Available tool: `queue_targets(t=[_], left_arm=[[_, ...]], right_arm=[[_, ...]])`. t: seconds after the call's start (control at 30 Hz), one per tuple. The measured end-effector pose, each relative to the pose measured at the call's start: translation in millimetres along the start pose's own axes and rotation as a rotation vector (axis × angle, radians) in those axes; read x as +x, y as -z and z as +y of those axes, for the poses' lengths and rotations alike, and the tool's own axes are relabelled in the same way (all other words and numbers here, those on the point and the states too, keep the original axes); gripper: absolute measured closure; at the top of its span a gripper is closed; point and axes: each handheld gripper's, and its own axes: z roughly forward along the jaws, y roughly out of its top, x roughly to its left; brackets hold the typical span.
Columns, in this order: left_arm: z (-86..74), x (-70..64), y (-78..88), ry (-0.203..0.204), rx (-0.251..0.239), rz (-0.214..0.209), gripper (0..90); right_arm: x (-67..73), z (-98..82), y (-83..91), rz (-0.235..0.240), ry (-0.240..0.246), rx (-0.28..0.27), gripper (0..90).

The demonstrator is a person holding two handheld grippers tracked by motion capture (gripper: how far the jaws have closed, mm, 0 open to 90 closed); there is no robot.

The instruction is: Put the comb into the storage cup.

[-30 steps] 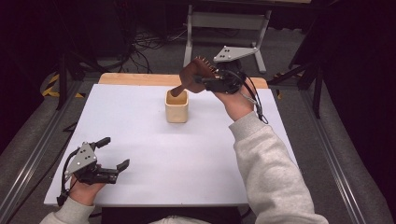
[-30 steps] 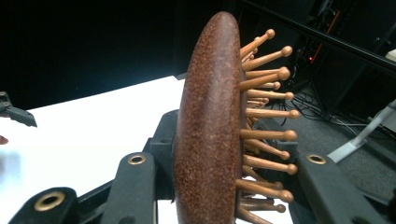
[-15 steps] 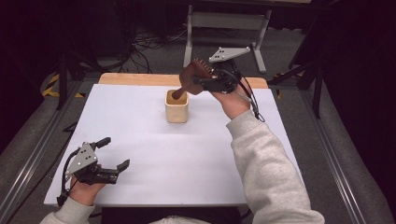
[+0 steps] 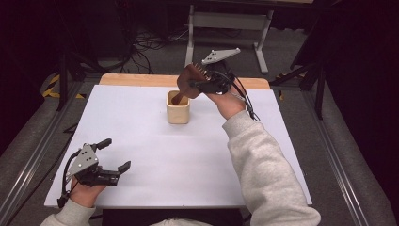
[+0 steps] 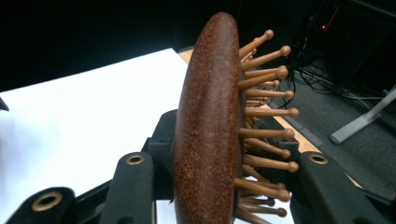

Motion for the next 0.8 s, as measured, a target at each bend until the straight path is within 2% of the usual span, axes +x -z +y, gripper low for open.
queue_targets(t=[0.4,0.8], left_arm=[[-0.3,0.0,-0.5,0.002,-0.001,-0.001,0.3],[-0.4,-0.6,-1.0,0.0,0.001,-0.009,0.7]], right_arm=[[-0.2,-2.9,-19.9,0.019,-0.007,0.055,56.0],[4.5,-3.9,-36.4,0.035,0.011,0.098,54.7]])
